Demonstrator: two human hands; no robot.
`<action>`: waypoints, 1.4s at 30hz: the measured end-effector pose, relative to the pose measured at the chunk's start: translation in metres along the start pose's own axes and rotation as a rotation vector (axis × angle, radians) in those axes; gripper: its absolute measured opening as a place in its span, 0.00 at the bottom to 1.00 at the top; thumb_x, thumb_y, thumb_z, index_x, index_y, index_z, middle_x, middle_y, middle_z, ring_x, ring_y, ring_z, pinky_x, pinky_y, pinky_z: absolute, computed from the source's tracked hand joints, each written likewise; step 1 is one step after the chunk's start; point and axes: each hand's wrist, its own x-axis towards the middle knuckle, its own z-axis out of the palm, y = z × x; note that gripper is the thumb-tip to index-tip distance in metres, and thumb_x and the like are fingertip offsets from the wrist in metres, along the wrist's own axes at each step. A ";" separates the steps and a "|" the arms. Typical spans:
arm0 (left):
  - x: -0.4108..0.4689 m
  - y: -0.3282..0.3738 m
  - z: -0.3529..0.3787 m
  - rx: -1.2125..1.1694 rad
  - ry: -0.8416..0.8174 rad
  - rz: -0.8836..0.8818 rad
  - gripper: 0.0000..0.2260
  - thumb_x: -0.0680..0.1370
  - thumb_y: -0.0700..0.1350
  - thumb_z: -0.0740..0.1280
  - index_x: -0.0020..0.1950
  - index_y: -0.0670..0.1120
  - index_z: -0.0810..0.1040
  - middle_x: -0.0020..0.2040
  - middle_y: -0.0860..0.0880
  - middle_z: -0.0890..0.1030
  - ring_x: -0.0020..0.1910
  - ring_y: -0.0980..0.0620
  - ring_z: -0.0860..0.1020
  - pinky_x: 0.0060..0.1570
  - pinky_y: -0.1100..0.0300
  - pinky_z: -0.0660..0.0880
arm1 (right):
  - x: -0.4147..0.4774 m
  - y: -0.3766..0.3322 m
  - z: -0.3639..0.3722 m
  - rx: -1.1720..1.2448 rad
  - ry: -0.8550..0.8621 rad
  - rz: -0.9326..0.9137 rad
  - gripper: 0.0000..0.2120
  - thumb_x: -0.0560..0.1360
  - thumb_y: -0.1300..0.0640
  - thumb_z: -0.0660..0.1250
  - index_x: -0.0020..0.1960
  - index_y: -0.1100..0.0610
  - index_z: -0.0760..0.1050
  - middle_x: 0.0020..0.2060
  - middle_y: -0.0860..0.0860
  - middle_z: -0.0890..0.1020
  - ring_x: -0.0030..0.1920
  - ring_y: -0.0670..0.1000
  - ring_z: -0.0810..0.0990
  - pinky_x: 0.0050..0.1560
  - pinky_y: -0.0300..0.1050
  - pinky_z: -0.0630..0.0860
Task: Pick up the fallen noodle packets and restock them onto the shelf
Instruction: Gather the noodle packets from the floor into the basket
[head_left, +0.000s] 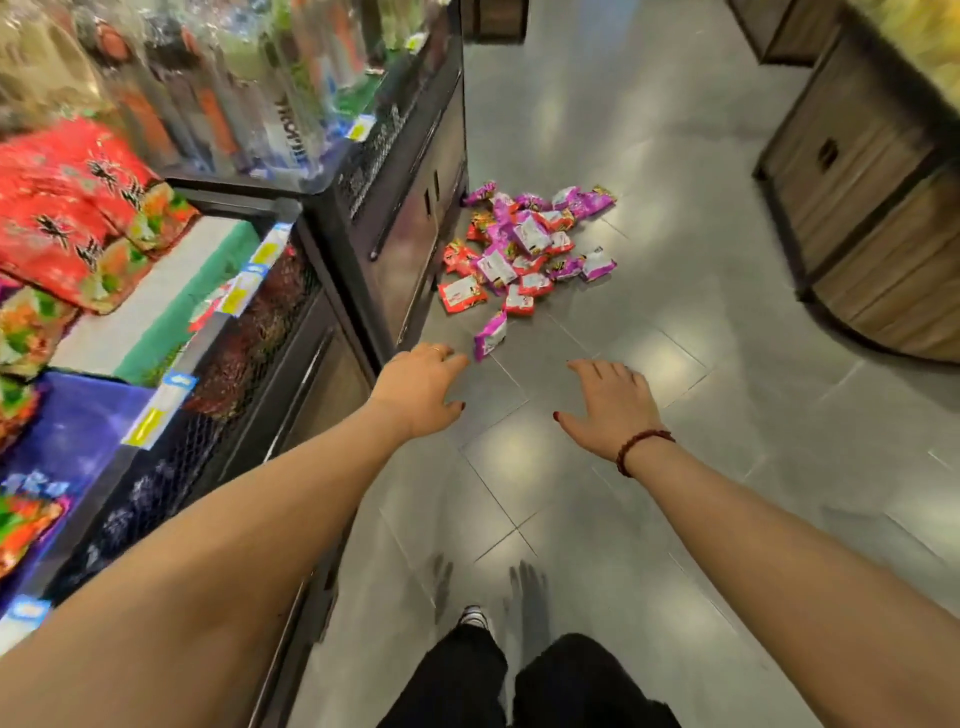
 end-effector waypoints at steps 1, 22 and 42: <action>0.017 -0.007 -0.002 -0.013 -0.003 -0.007 0.27 0.76 0.57 0.66 0.73 0.49 0.66 0.69 0.46 0.70 0.67 0.45 0.69 0.60 0.52 0.72 | 0.013 0.004 -0.002 -0.002 -0.010 0.011 0.30 0.74 0.41 0.64 0.72 0.50 0.61 0.68 0.50 0.70 0.68 0.54 0.67 0.68 0.48 0.60; 0.410 -0.100 -0.049 -0.208 -0.024 -0.109 0.27 0.75 0.54 0.69 0.72 0.49 0.69 0.66 0.46 0.73 0.65 0.44 0.71 0.57 0.51 0.74 | 0.419 0.138 -0.042 0.009 -0.120 0.019 0.31 0.74 0.41 0.66 0.72 0.53 0.62 0.68 0.53 0.70 0.68 0.55 0.67 0.68 0.49 0.62; 0.738 -0.216 -0.043 -0.258 -0.191 -0.117 0.27 0.75 0.53 0.68 0.73 0.48 0.67 0.68 0.46 0.71 0.66 0.45 0.69 0.56 0.53 0.72 | 0.746 0.207 -0.033 0.068 -0.301 0.037 0.32 0.75 0.41 0.64 0.74 0.53 0.60 0.70 0.52 0.68 0.69 0.54 0.66 0.69 0.48 0.61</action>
